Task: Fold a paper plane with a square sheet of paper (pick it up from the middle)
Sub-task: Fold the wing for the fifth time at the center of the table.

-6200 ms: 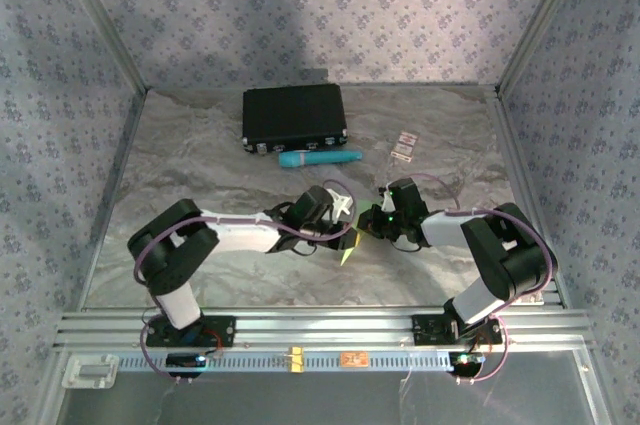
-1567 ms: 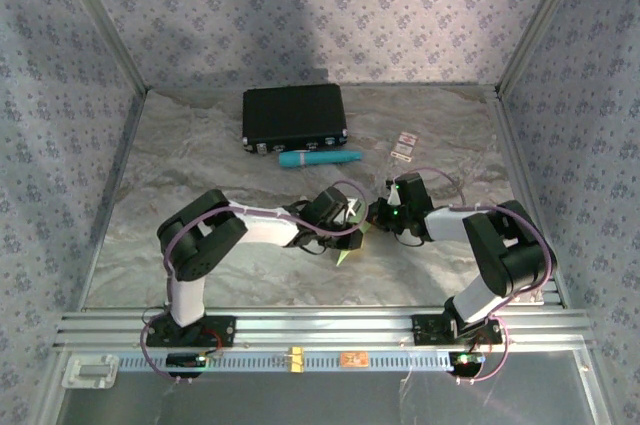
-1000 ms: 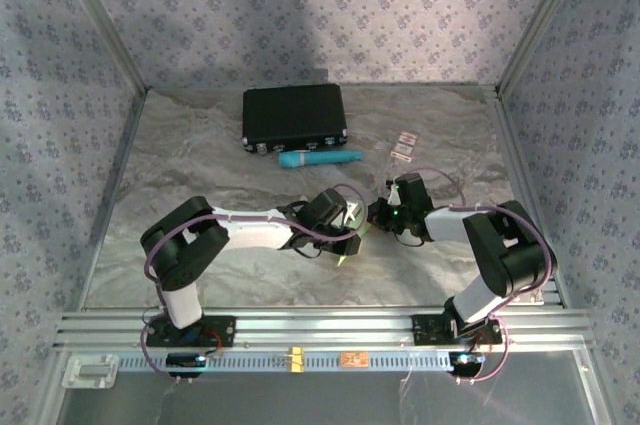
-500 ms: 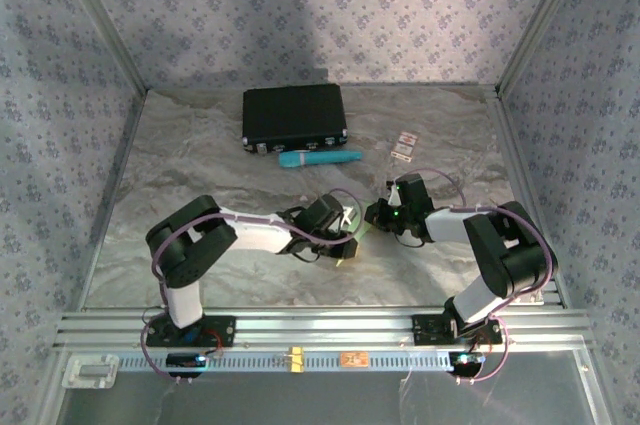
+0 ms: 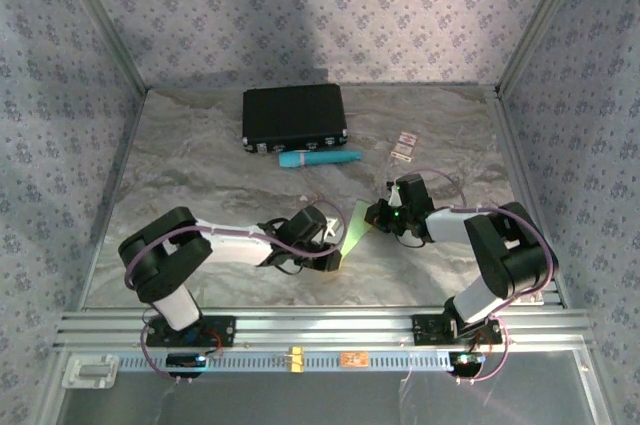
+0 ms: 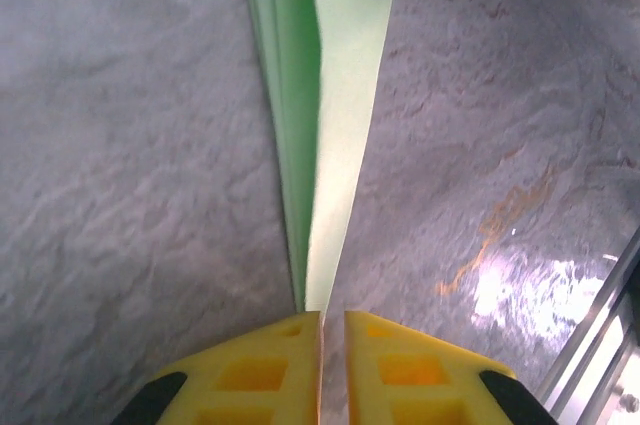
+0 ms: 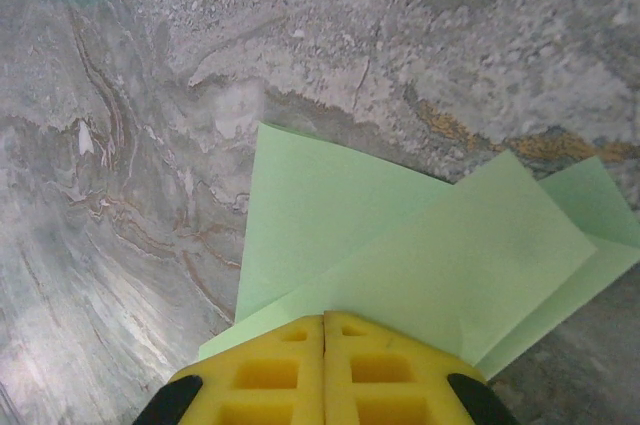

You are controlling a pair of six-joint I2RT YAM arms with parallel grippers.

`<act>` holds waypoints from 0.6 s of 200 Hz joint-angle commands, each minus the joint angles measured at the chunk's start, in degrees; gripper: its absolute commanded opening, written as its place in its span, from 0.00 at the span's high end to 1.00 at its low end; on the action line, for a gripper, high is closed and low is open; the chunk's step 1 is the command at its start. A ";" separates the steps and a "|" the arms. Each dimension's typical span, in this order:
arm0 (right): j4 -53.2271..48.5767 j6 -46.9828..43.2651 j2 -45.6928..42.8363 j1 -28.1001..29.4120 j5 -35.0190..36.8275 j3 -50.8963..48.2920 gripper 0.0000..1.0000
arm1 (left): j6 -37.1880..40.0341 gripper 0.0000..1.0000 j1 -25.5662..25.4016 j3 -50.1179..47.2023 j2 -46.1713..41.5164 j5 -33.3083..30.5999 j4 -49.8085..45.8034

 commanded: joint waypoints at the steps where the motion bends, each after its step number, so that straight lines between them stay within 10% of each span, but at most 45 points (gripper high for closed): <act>1: -4.81 -0.65 -0.04 -0.89 2.13 -0.96 0.93 | 0.07 0.86 -0.82 -2.54 -3.66 -0.58 -4.69; 120: -13.88 0.76 -19.18 -0.80 4.08 -2.15 0.76 | -2.84 0.82 11.26 3.28 -2.77 2.34 3.60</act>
